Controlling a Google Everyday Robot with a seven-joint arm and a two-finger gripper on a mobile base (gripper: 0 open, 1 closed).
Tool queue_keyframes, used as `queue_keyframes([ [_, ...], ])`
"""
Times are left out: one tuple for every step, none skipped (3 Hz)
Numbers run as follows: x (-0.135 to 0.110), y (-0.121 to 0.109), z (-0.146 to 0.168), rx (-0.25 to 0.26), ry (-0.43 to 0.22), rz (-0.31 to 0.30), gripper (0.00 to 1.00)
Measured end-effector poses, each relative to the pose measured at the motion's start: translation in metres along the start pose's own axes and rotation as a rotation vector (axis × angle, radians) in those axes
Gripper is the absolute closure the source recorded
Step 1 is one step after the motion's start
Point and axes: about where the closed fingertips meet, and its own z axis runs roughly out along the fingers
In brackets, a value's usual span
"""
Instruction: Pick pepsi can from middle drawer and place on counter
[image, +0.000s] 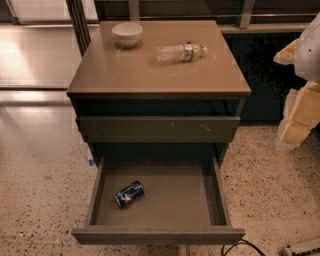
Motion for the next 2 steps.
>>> queue_keyframes([
  [0.000, 0.000, 0.000, 0.000, 0.000, 0.000, 0.00],
  [0.001, 0.001, 0.011, -0.008, -0.019, -0.012, 0.00],
])
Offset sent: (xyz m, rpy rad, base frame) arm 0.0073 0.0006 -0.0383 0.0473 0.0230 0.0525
